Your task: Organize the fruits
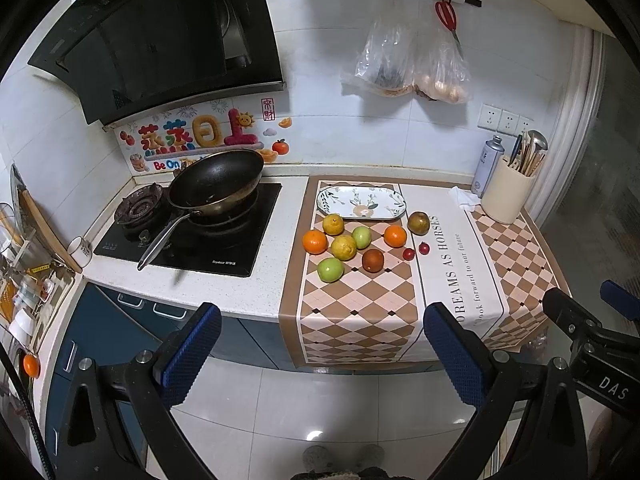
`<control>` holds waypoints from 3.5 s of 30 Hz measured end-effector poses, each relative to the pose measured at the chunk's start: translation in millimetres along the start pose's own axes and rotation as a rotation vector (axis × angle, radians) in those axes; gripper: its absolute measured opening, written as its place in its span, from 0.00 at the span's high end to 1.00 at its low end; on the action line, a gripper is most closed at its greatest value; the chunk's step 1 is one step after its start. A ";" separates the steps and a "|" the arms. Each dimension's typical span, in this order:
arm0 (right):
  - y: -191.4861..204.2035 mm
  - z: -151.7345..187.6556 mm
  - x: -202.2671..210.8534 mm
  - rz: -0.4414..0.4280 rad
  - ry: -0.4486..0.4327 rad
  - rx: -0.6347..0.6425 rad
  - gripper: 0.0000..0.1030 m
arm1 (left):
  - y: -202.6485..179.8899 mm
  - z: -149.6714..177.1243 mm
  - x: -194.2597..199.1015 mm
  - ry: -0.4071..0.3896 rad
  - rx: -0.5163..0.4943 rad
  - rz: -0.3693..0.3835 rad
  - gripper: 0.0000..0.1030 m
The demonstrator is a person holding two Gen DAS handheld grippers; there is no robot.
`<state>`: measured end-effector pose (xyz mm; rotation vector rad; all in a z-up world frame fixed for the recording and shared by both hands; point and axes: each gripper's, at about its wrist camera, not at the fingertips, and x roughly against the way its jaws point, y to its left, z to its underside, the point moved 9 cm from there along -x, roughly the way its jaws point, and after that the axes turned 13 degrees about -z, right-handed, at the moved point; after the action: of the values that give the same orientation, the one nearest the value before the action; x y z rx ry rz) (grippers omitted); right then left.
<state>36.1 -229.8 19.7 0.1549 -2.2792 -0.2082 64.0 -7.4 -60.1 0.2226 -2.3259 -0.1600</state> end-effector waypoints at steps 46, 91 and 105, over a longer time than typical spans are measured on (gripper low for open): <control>1.4 6.5 4.1 0.000 -0.001 -0.001 0.00 | 2.0 2.8 0.8 -0.008 0.004 0.000 0.00; -124.2 -84.9 -434.2 -0.204 0.335 -0.341 0.00 | -75.1 -36.9 -396.1 0.597 -0.010 -0.014 0.05; -176.1 -105.6 -553.3 -0.178 0.492 -0.303 0.02 | -157.5 -20.5 -470.3 0.738 -0.232 0.039 0.29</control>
<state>485.4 -313.3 -353.7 0.2231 -1.7222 -0.5419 416.9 -63.8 -404.6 0.0939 -1.5620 -0.2736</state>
